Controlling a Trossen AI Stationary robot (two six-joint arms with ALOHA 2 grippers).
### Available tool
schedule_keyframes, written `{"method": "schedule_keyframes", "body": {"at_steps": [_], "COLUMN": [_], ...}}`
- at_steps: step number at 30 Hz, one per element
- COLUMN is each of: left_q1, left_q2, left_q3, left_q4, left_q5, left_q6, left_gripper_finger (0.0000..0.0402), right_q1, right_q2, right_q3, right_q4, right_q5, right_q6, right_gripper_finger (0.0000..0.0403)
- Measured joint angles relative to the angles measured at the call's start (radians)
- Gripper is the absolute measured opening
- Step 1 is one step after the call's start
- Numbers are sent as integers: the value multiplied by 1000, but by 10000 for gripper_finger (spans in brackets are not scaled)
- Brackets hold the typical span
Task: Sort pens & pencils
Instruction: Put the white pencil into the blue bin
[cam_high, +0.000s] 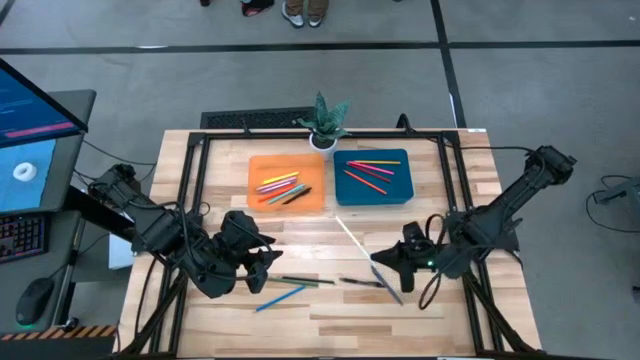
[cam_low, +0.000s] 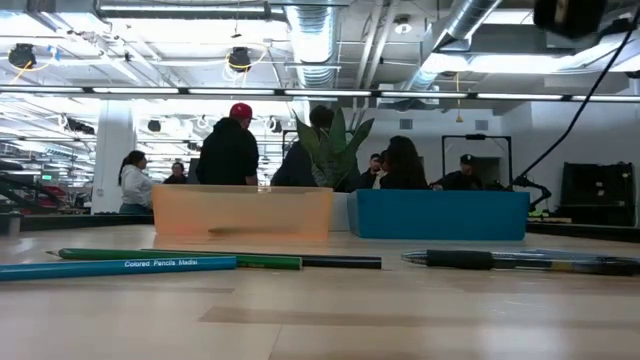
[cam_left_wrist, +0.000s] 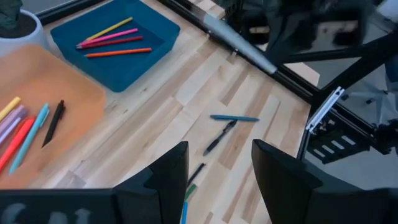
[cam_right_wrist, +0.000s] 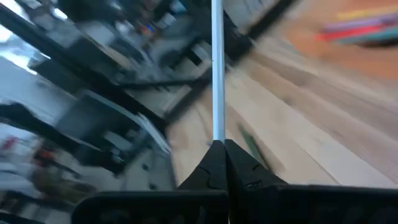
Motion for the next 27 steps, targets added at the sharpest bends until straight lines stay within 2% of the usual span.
{"method": "schedule_keyframes", "body": {"at_steps": [9,17,21,27], "left_q1": [0,0,0,0], "left_q2": [0,0,0,0], "left_q3": [0,0,0,0], "left_q4": [15,16,16,15], "left_q5": [-19,-46,-58,-55], "left_q6": [29,53,66,72], "left_gripper_finger": [167,167,167,167], "right_q1": [0,0,-3,-2], "right_q2": [-87,-139,-161,-152], "right_q3": [1,2,2,2], "right_q4": [334,596,534,299], "right_q5": [18,-72,-36,33], "right_q6": [-276,-485,-486,-377], "right_gripper_finger": [3,3,3,8]}}
